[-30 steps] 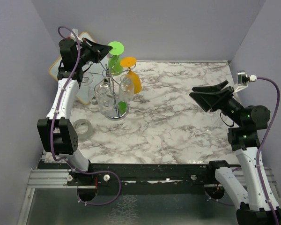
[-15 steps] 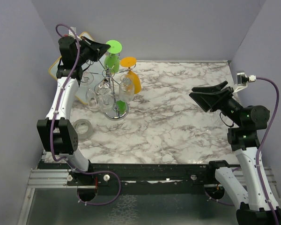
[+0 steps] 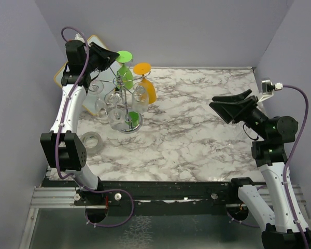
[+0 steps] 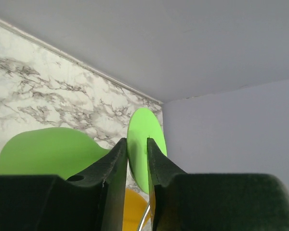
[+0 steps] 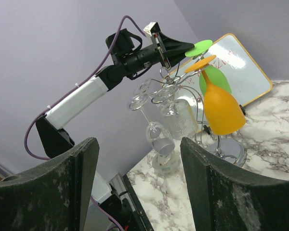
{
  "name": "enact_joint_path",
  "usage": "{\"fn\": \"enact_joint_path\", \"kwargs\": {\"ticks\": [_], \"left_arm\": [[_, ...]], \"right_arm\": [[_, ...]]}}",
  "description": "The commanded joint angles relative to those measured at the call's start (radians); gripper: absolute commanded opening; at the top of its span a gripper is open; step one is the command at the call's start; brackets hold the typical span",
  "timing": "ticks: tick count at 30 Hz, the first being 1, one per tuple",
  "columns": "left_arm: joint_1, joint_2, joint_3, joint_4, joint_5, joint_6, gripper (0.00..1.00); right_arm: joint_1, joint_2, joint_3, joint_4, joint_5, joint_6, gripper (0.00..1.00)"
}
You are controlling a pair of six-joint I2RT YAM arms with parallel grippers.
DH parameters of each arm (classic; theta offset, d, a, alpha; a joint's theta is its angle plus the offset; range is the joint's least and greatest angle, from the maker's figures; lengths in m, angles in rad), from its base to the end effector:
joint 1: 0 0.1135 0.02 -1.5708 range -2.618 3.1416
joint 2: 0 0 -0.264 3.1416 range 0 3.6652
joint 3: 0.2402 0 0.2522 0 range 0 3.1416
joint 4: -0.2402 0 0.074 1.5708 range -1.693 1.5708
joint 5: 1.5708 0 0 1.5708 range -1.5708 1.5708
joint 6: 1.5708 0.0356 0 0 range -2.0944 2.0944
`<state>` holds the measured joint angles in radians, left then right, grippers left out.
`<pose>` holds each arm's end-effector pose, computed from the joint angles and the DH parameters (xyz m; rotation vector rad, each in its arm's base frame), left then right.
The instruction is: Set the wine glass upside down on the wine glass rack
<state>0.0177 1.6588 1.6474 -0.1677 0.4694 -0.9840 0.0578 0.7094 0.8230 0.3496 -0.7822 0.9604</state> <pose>0.3931 -0.0091 0.4148 -0.5581 1.7806 -1.0975 0.1434 0.0334 0.4172 -0.1856 1.3483 1.3002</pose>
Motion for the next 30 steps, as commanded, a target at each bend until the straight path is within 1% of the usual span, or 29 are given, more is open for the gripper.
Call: {"fn": "enact_joint_path", "kwargs": {"ticks": [1, 5, 8, 13, 18, 23, 27, 30], "left_arm": [[0.003, -0.028, 0.033, -0.057, -0.042, 0.055, 0.28], [0.005, -0.040, 0.044, -0.096, -0.060, 0.089, 0.36], [0.008, -0.057, 0.047, -0.122, -0.080, 0.118, 0.42], [0.010, -0.074, 0.088, -0.219, -0.119, 0.192, 0.51], [0.011, -0.113, 0.095, -0.302, -0.183, 0.285, 0.58], [0.011, -0.171, 0.107, -0.351, -0.237, 0.350, 0.60], [0.011, -0.247, 0.108, -0.358, -0.218, 0.413, 0.61], [0.011, -0.329, 0.081, -0.358, -0.202, 0.470, 0.67]], "right_arm": [[0.002, 0.003, 0.009, -0.006, -0.008, -0.009, 0.73], [0.001, 0.008, 0.021, -0.030, -0.005, -0.011, 0.73], [0.001, 0.028, 0.041, -0.086, -0.006, -0.016, 0.73], [0.001, 0.041, 0.050, -0.158, 0.011, -0.035, 0.74], [0.001, 0.042, 0.051, -0.174, 0.016, -0.036, 0.73], [0.001, 0.071, 0.065, -0.204, -0.009, -0.053, 0.73], [0.002, 0.105, 0.116, -0.340, 0.028, -0.162, 0.74], [0.001, 0.131, 0.162, -0.472, 0.090, -0.258, 0.74]]}}
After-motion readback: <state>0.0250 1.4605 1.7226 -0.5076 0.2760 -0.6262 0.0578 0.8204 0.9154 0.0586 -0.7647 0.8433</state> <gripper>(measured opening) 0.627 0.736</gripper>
